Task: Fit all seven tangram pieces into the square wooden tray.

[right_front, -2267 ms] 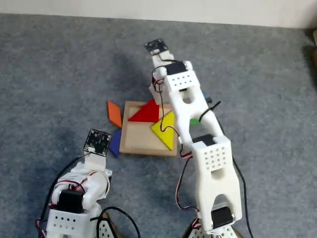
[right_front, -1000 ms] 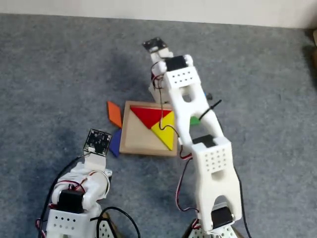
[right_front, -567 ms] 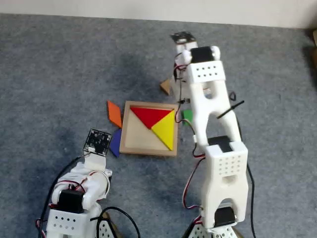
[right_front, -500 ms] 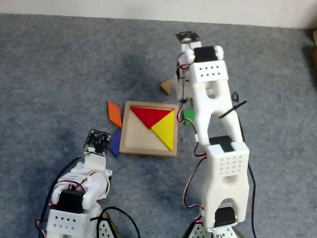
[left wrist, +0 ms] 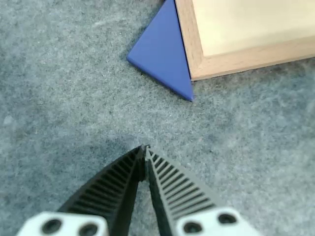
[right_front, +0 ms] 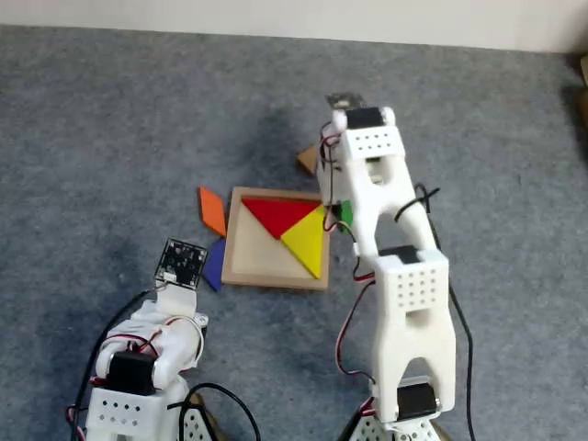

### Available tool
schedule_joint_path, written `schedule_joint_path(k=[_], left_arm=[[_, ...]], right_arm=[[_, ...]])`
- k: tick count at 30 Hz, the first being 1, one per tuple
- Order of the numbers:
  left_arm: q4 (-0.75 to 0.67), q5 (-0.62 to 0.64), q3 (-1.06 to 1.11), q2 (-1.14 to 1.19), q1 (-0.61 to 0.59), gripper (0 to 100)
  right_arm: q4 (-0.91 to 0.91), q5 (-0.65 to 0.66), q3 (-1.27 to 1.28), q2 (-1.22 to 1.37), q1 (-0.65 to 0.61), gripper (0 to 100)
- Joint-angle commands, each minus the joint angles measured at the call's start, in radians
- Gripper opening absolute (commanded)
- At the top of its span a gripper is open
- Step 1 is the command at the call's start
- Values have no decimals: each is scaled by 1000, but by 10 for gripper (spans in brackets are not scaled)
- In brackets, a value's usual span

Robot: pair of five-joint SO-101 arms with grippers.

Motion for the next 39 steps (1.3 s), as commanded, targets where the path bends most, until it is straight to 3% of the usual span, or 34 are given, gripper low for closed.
schedule_joint_path(k=[1,6,14,26,32,39], left_arm=[[5,-8,19,-33,-8,7],[5,-8,19,-33,-8,7],[5,-8,19,-33,-8,7],[5,-8,19,-33,-8,7],[5,-8,19,-33,-8,7],[5,-8,19,-33,-8,7]], right_arm=[[-12,-9,-15,8,8,249],[-12,-9,-15,47,8,233],[-4,15,-16,-22,16,1],[42,75,114,-361,-59,6],[22,77,288,-467,-209,5],[-173,77,561,-536,-372,5]])
